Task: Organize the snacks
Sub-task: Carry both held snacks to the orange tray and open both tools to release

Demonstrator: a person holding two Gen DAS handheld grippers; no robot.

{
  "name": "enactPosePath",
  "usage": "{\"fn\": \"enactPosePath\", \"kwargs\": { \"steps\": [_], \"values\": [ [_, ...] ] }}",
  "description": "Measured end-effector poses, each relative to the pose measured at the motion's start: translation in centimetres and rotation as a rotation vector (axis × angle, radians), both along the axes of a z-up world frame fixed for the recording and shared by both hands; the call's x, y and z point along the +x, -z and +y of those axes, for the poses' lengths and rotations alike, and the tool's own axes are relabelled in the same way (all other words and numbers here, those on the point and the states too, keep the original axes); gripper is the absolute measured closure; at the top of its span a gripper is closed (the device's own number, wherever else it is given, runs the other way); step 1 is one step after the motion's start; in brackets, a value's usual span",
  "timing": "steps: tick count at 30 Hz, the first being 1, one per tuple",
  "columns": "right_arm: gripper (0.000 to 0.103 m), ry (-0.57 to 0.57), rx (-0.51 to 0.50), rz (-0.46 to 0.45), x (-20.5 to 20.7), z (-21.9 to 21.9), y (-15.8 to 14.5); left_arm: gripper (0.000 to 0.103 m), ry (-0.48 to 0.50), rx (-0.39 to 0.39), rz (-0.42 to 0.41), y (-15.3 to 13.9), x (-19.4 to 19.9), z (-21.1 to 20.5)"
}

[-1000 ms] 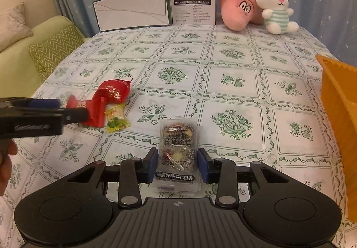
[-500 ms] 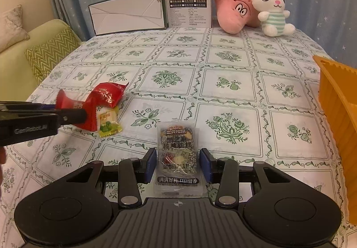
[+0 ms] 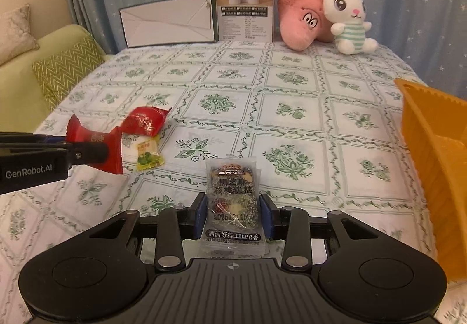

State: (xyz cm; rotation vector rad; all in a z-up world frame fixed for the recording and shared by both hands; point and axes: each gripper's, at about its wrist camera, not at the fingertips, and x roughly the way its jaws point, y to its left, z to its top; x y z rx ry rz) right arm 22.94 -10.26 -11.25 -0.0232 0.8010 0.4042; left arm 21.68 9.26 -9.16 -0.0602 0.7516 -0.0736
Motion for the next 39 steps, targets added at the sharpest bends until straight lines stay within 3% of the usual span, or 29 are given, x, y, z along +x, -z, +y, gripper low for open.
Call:
{"fn": "enactPosePath", "kwargs": {
  "steps": [15, 21, 39],
  "values": [
    [0.065, 0.069, 0.056, -0.012, -7.4, -4.3, -6.2, 0.084, -0.038, -0.013, -0.003, -5.5, -7.4, -4.3],
    [0.065, 0.100, 0.074, -0.036, -9.6, -6.3, -8.4, 0.084, -0.012, -0.005, -0.016, -7.3, -9.7, -6.4],
    [0.065, 0.221, 0.097, -0.106, -12.2, -13.5, -12.8, 0.084, 0.114, -0.008, -0.075, -10.7, -10.7, -13.4]
  ]
}}
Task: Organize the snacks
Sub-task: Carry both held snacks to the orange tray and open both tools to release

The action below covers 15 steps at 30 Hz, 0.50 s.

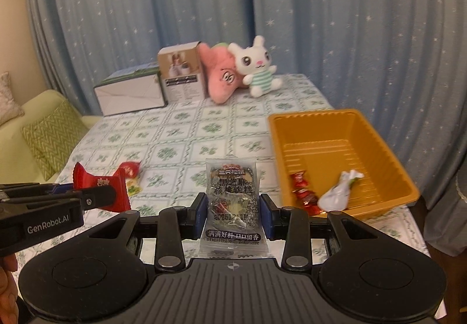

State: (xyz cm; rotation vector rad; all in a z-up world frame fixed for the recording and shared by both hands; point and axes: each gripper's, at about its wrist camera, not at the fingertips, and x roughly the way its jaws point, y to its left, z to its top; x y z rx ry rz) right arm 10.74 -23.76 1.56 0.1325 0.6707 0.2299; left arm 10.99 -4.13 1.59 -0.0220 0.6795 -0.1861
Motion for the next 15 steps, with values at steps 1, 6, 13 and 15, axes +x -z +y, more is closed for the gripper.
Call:
{"fn": "enactPosePath", "kwargs": {
  "steps": [1, 6, 13, 15],
  "values": [
    [0.065, 0.007, 0.001, -0.003, 0.0, -0.4, -0.1, 0.084, 0.007, 0.000, -0.002, -0.1, 0.1, -0.4],
    [0.065, 0.037, 0.000, -0.009, -0.4, -2.2, -0.6, 0.084, 0.036, -0.003, -0.011, -0.5, 0.2, -2.0],
    [0.065, 0.091, 0.002, -0.014, -0.9, -5.1, -0.9, 0.084, 0.084, 0.000, -0.015, -0.6, 0.6, -4.4],
    [0.065, 0.107, 0.002, -0.012, -0.8, -6.0, -0.9, 0.084, 0.108, 0.001, -0.013, -0.5, 0.8, -5.4]
  ]
}}
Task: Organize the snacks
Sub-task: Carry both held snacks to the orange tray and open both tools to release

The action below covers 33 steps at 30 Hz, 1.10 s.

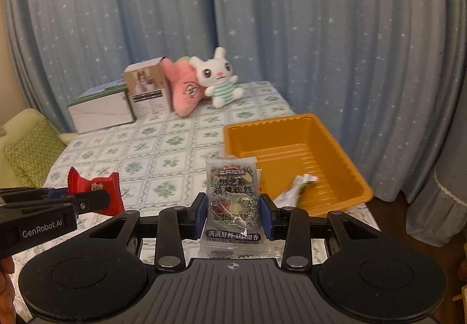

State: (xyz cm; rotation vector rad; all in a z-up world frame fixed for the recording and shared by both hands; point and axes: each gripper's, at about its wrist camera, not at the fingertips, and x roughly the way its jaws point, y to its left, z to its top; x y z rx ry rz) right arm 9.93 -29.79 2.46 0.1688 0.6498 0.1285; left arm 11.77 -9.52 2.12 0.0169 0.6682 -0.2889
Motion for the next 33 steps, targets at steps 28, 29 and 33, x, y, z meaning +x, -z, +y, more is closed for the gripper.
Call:
{"fn": "enactPosePath", "kwargs": {
  "steps": [28, 29, 33],
  "values": [
    [0.065, 0.065, -0.030, 0.050, 5.3, -7.7, 1.2, 0.084, 0.189, -0.023, 0.013, 0.3, 6.9, -9.9],
    [0.065, 0.062, -0.035, 0.054, 5.8, -7.9, 1.4, 0.084, 0.193, -0.021, 0.012, 0.4, 7.3, -10.2],
    [0.065, 0.048, -0.050, 0.068, 7.6, -8.3, 2.1, 0.084, 0.206, -0.015, 0.018, 0.8, 9.0, -11.1]
  ]
}}
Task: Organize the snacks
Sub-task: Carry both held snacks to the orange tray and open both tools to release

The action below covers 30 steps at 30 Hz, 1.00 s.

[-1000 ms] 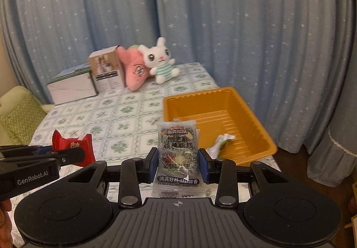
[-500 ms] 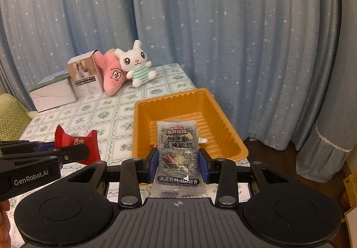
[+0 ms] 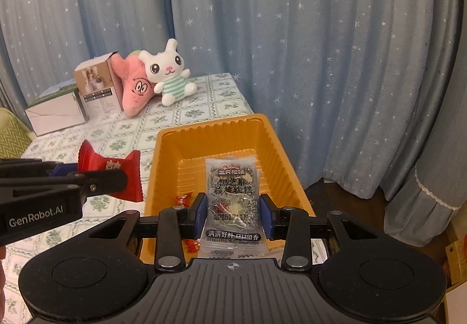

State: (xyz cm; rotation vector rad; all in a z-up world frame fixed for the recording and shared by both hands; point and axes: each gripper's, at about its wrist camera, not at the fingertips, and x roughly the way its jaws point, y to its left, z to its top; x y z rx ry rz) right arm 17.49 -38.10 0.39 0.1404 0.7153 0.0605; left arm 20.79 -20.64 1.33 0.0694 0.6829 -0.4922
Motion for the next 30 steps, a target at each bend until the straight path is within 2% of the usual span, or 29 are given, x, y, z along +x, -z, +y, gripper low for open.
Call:
{"fn": "enactPosePath", "kwargs": {
  "steps": [8, 14, 24, 25, 28, 30],
  "values": [
    [0.065, -0.020, 0.042, 0.013, 4.0, -1.4, 1.2, 0.084, 0.008, 0.011, 0.015, 1.0, 4.2, -0.8],
    [0.065, -0.027, 0.029, 0.035, 6.7, -1.6, 2.4, 0.084, 0.009, 0.011, 0.044, 2.3, 7.3, -1.3],
    [0.065, -0.021, 0.010, 0.072, 8.5, -2.0, 4.1, 0.083, 0.025, -0.007, 0.083, 4.5, 9.5, -2.4],
    [0.065, -0.020, 0.006, 0.075, 8.5, -2.1, 4.2, 0.082, 0.029, -0.009, 0.086, 4.8, 9.6, -2.6],
    [0.065, -0.009, 0.010, 0.081, 8.5, -2.4, 4.5, 0.068, 0.036, -0.004, 0.092, 5.2, 9.9, -2.8],
    [0.065, -0.005, 0.014, 0.079, 8.2, -2.6, 4.5, 0.063, 0.025, -0.005, 0.086, 5.1, 9.7, -2.3]
  ]
}}
